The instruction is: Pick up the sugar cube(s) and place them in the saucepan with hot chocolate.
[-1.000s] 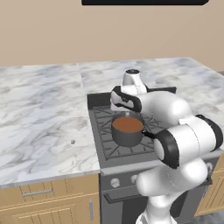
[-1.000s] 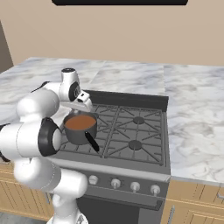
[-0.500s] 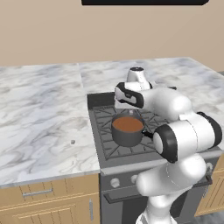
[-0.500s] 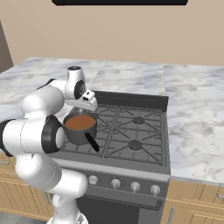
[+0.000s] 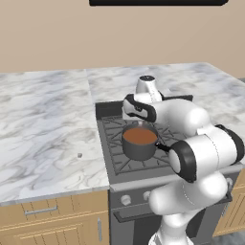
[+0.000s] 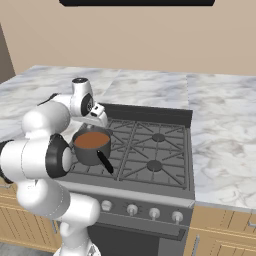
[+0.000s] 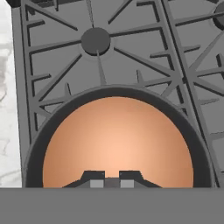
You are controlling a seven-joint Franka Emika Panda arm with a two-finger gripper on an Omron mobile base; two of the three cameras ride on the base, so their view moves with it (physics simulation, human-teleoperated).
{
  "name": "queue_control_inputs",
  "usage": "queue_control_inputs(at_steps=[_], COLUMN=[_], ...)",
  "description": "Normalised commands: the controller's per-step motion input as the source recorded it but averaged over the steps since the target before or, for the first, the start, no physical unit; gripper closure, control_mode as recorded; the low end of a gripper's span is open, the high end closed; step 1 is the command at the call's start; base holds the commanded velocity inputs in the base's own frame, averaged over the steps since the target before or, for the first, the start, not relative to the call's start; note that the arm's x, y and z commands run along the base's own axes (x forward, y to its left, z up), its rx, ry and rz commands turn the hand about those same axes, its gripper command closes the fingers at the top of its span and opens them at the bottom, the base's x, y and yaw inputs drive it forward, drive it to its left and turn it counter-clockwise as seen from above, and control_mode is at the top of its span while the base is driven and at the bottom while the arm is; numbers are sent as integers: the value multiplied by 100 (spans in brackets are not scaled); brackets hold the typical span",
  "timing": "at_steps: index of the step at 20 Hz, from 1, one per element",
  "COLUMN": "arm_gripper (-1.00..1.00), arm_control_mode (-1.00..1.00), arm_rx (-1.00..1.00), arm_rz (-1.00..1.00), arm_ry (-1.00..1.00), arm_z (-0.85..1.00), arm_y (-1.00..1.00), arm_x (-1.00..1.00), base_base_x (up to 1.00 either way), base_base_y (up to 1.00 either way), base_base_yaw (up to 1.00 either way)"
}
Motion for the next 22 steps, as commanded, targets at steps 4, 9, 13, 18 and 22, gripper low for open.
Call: queue_control_inputs(at_steps=[4, 9, 13, 18, 22], arm_gripper=[100, 100, 100, -100, -100], arm_control_mode=[-100, -100, -100, -100, -100], arm_rx=[0, 0, 0, 0, 0], arm_rz=[0, 0, 0, 0, 0], arm_ry=[-1, 0, 0, 0, 0], arm_z=[-23, -28, -3, 0, 0], arm_y=[0, -7, -1, 0, 0], arm_x=[0, 0, -1, -8, -16], base_base_x=[0, 0, 0, 0, 0], base_base_y=[0, 0, 0, 0, 0], base_base_yaw=[0, 0, 0, 0, 0])
